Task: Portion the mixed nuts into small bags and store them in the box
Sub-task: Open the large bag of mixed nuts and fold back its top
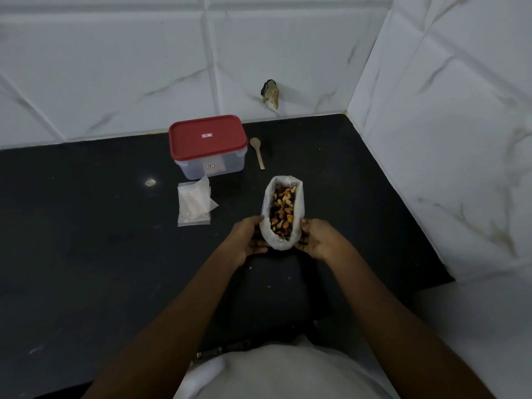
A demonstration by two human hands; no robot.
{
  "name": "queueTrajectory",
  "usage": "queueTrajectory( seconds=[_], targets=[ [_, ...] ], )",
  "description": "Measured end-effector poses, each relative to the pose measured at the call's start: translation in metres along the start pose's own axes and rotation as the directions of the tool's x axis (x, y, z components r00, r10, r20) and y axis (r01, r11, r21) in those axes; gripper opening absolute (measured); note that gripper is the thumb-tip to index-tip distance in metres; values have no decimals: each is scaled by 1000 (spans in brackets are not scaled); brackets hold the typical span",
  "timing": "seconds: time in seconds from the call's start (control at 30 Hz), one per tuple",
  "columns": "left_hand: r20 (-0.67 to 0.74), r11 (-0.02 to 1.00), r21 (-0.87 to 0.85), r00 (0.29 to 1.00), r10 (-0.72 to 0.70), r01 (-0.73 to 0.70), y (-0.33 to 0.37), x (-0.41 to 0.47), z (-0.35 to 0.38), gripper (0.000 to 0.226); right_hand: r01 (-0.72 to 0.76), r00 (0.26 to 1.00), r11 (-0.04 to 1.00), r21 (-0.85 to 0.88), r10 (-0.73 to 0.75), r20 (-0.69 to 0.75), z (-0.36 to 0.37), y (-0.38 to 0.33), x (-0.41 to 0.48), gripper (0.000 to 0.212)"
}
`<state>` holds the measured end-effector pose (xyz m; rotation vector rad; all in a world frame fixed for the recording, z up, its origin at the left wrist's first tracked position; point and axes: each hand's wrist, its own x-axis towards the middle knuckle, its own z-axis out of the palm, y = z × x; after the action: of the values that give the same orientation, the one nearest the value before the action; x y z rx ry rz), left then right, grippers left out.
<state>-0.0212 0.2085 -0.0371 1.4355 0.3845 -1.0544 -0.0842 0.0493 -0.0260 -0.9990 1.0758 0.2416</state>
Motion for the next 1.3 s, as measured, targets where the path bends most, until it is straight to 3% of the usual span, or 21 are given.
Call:
queueTrajectory(
  seconds=[0.1,0.17,0.23,0.33,0.47,0.6,0.73,0.9,1.1,1.3],
  targets=[
    [-100,978,175,986,130,-111,-3,6,2,32,54,998,993,-100,-56,-15,3,0,1,28],
    [-106,921,353,971,213,-163,-6,8,3,28,155,981,955,-252,-180,-78,1,5,7,29],
    [-86,803,563,952,293,-196,-4,8,3,20,254,923,838,-483,-359,-138,-2,10,12,23],
    [-95,604,764,886,454,-228,5,10,0,21,297,813,558,-775,-574,-102,-4,9,18,17],
    [-39,530,770,803,594,-355,16,19,5,31,300,809,465,-833,-587,-36,-1,0,20,25],
    [9,504,783,816,577,-365,21,28,8,23,332,799,396,-856,-601,32,4,-7,25,26],
    [10,548,754,839,543,-363,20,32,0,9,302,800,360,-883,-599,30,4,-13,29,22],
    [35,585,737,884,467,-338,27,38,-8,16,303,806,334,-893,-590,52,1,-19,37,17],
    [6,533,768,836,549,-356,40,39,1,19,404,744,323,-856,-661,102,6,-35,42,25],
    [-20,589,762,899,437,-269,57,50,2,27,424,729,272,-864,-668,147,7,-50,54,26]
  ],
)
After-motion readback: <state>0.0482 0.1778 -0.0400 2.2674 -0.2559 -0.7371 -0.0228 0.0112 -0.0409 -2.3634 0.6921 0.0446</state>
